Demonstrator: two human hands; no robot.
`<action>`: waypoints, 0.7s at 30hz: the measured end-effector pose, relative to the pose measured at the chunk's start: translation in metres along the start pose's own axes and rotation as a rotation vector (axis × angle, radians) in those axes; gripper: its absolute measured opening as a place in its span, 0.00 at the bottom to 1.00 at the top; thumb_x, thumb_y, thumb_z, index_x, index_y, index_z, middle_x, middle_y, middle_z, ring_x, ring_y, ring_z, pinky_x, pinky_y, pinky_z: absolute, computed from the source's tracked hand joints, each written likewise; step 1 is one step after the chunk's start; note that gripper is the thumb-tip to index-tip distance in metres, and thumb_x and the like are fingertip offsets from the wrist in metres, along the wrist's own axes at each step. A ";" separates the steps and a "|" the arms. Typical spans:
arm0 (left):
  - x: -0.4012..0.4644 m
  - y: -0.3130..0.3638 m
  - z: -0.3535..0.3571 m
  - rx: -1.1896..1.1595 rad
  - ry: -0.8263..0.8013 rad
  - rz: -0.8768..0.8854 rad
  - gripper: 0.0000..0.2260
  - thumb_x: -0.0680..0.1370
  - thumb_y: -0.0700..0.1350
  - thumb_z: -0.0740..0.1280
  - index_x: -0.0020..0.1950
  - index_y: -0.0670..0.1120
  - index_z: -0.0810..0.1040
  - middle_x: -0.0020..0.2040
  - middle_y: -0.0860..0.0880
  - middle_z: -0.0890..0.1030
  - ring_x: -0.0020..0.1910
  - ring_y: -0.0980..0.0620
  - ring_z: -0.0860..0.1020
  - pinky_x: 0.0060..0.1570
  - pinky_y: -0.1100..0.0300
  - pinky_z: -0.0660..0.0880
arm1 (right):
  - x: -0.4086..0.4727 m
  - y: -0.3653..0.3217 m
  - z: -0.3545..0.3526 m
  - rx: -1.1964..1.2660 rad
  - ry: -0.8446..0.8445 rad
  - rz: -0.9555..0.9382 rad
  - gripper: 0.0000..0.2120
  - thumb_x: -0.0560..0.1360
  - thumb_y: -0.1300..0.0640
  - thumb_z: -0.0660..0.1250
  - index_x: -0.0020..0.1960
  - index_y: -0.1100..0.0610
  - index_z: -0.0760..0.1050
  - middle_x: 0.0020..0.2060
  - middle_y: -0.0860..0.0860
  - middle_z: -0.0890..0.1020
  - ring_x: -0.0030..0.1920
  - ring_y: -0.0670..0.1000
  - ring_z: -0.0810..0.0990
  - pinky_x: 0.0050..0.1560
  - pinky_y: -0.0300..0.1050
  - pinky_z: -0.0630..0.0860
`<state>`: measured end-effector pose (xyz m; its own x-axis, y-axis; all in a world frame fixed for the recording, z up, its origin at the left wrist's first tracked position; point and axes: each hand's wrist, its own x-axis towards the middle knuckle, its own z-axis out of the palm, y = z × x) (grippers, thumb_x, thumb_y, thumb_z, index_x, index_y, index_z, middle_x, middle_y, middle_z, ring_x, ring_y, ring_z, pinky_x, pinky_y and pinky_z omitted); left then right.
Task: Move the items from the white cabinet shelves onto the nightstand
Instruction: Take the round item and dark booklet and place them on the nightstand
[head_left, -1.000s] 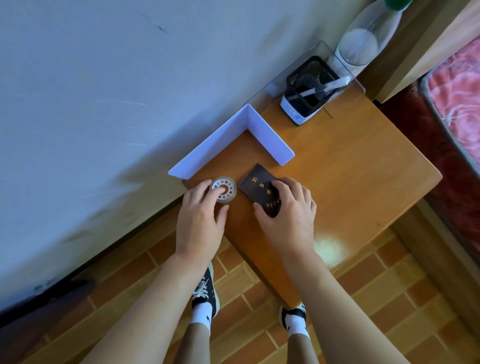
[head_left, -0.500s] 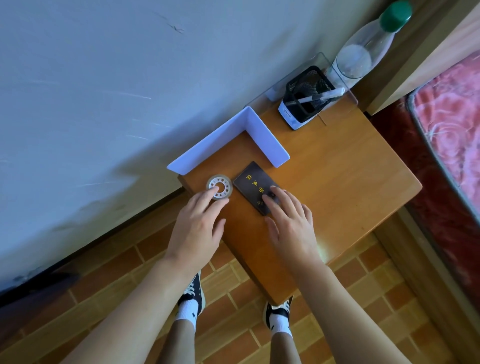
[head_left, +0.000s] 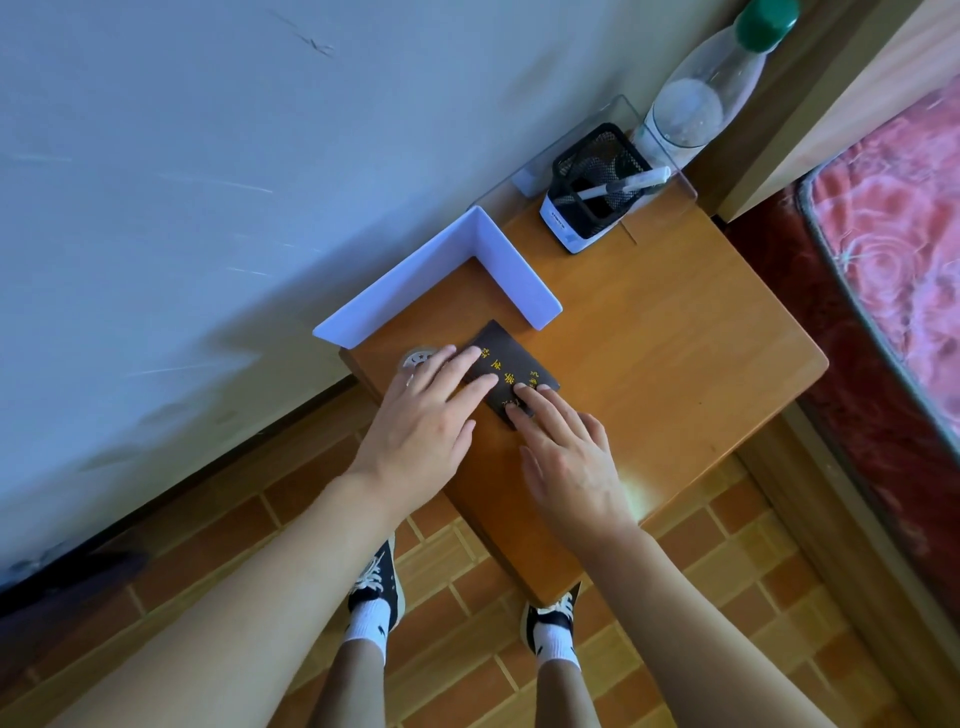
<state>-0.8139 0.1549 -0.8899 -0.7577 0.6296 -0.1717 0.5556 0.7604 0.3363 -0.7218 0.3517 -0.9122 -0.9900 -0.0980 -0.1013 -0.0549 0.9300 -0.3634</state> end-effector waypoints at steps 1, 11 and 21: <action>0.004 0.000 0.001 0.020 -0.014 0.010 0.23 0.82 0.46 0.67 0.78 0.51 0.72 0.81 0.47 0.66 0.80 0.45 0.63 0.73 0.41 0.70 | 0.000 0.001 0.000 0.000 0.005 -0.001 0.24 0.78 0.63 0.71 0.73 0.54 0.76 0.77 0.51 0.73 0.79 0.54 0.68 0.68 0.58 0.73; -0.026 0.034 0.015 0.035 -0.083 -0.068 0.26 0.80 0.47 0.69 0.79 0.53 0.70 0.81 0.44 0.66 0.82 0.43 0.60 0.76 0.34 0.63 | -0.020 0.017 -0.009 -0.080 0.009 0.103 0.27 0.75 0.58 0.75 0.73 0.55 0.76 0.76 0.53 0.72 0.77 0.57 0.69 0.69 0.61 0.72; -0.063 0.070 0.033 -0.016 -0.125 -0.080 0.27 0.78 0.51 0.71 0.78 0.54 0.72 0.80 0.46 0.68 0.81 0.43 0.63 0.74 0.35 0.67 | -0.006 0.016 -0.014 0.000 -0.015 0.141 0.29 0.77 0.62 0.69 0.78 0.55 0.71 0.79 0.52 0.70 0.81 0.57 0.64 0.73 0.65 0.67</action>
<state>-0.7162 0.1736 -0.8857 -0.7503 0.5828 -0.3121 0.4889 0.8069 0.3315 -0.7182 0.3725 -0.9040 -0.9858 0.0285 -0.1655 0.0849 0.9350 -0.3443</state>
